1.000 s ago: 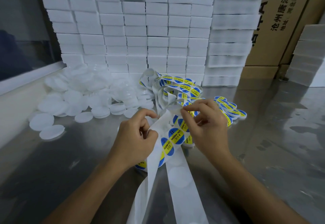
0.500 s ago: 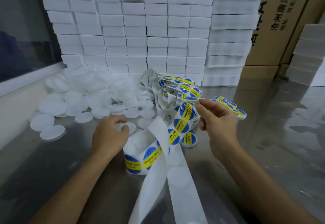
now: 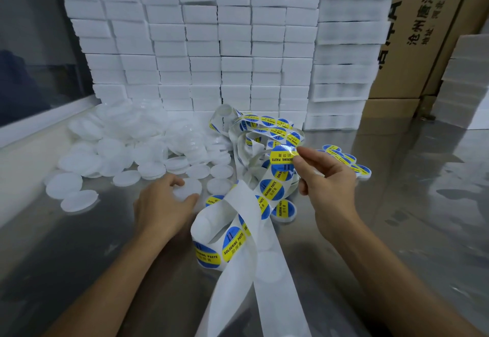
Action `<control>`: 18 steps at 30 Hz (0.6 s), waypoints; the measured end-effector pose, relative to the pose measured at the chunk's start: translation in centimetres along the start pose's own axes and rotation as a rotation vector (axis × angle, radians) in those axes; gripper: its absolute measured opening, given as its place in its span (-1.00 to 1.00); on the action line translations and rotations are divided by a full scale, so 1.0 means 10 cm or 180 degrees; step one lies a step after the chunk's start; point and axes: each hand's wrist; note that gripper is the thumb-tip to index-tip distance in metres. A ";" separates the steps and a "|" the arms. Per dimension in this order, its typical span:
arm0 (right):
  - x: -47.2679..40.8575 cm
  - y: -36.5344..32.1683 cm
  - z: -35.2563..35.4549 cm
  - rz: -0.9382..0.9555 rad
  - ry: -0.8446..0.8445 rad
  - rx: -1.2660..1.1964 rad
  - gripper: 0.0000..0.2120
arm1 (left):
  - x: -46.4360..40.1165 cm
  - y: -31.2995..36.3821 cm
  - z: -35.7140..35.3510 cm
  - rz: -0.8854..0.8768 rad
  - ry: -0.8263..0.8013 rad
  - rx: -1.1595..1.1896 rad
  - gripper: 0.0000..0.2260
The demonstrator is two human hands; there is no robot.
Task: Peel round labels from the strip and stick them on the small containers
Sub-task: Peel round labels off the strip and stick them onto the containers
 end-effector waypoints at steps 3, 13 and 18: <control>0.00 -0.01 0.00 0.0021 0.0034 -0.0018 -0.90 | 0.00 0.08 0.01 -0.0659 0.0379 0.0193 -0.69; 0.11 -0.09 -0.05 0.0390 -0.0213 0.0155 -0.87 | 0.26 0.49 0.03 -0.2637 0.0751 0.0324 -0.71; 0.28 -0.12 -0.19 0.0448 -0.0833 0.0008 -0.62 | 0.34 0.58 0.03 -0.3083 0.0691 0.0140 -0.71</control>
Point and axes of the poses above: each hand's wrist, its own x-axis away from the middle knuckle, its own z-axis out of the back of the hand, y = z × x, and after that the axes turned 11 degrees about x, right-handed
